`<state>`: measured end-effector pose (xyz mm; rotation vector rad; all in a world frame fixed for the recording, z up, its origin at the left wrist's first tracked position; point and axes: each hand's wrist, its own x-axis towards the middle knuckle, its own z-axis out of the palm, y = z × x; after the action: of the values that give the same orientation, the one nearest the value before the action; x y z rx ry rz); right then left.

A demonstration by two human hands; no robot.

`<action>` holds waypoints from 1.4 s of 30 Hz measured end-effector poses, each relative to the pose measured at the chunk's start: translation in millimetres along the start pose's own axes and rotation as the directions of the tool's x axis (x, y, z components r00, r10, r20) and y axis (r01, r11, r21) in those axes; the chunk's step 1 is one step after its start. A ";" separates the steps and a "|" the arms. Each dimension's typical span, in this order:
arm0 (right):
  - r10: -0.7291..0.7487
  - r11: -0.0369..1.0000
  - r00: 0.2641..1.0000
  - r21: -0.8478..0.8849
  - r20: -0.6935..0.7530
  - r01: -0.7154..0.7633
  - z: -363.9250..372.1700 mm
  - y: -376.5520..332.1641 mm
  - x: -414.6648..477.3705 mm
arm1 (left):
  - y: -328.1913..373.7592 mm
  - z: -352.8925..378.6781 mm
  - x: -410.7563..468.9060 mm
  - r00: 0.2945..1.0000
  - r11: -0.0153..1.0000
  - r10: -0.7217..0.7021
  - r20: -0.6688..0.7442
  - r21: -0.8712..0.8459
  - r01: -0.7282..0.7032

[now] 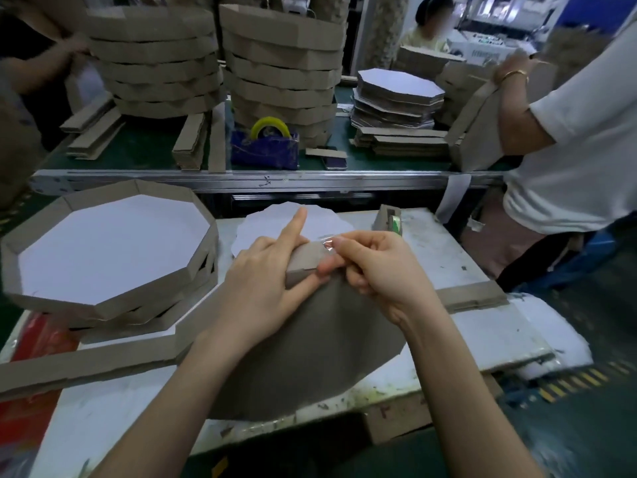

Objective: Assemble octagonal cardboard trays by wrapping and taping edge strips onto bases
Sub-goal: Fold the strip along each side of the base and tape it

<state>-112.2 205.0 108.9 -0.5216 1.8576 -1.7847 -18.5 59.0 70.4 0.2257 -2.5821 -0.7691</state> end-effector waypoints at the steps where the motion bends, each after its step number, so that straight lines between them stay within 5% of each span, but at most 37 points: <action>1: -0.006 1.000 1.000 0.006 -0.009 0.006 -0.5 3.8 -4.6 | 0.4 -0.7 -1.1 1.000 1.000 0.004 0.009 0.007 -0.004; 16: -0.031 0.999 0.995 0.011 -0.096 0.033 0.5 22.1 -51.6 | 14.4 -3.9 -16.5 0.996 0.991 0.092 0.020 0.099 -0.093; 27: 0.016 1.000 0.995 -0.005 -0.094 -0.016 1.7 27.7 -53.6 | 15.3 -5.2 -14.2 0.996 0.994 0.061 0.071 0.085 -0.067; 33: 0.135 0.991 0.982 0.034 -0.135 -0.131 -6.4 47.0 -69.2 | -11.9 -17.6 -0.6 0.999 0.996 -0.039 -0.026 0.082 0.041; 42: -0.201 0.979 0.960 -0.051 -0.195 0.195 2.3 3.2 -49.6 | 7.2 -0.4 -7.0 0.998 0.996 0.047 -0.049 0.078 -0.043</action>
<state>-71.1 233.0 110.5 -0.5763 2.0329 -2.0054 -12.4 66.6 72.2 0.2073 -2.5618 -0.6404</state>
